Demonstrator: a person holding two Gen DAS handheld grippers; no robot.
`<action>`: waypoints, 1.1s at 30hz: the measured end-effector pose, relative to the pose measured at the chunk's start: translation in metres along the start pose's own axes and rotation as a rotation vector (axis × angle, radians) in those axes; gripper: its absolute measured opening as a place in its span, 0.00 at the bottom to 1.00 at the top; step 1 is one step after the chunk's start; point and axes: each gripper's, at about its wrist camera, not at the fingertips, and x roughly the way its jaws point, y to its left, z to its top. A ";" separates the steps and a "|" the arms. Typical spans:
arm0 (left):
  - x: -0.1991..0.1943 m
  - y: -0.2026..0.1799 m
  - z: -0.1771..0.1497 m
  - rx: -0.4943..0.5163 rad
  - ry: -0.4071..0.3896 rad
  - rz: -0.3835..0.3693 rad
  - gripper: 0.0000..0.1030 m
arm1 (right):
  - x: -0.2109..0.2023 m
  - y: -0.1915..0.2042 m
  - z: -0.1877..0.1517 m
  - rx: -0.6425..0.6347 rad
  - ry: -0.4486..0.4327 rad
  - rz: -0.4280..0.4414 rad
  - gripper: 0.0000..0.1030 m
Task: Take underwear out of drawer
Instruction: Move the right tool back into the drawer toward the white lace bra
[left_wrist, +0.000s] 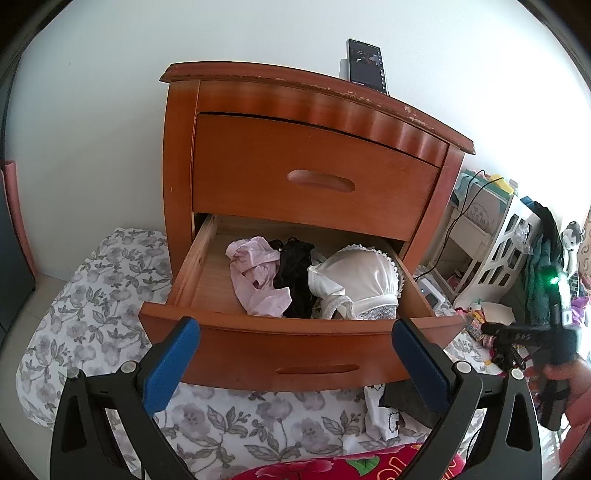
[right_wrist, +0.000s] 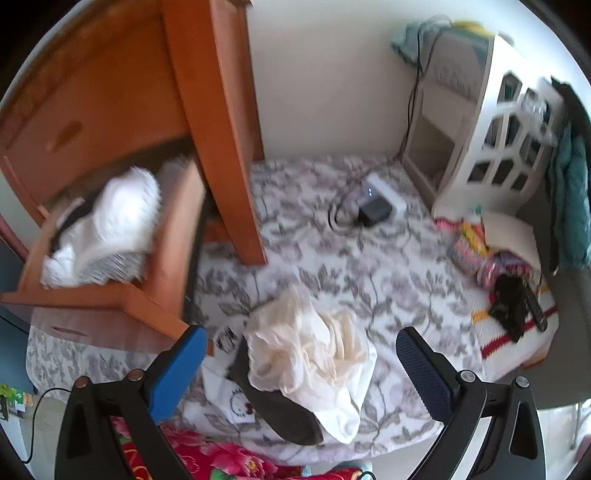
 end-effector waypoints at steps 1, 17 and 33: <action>0.000 0.000 0.000 -0.001 -0.002 -0.001 1.00 | -0.009 0.003 0.003 -0.009 -0.023 0.002 1.00; -0.001 0.007 -0.001 -0.020 -0.011 -0.007 1.00 | -0.144 0.094 0.036 -0.210 -0.340 0.150 1.00; 0.007 0.033 -0.004 -0.060 -0.007 0.027 1.00 | -0.101 0.192 0.060 -0.376 -0.209 0.224 1.00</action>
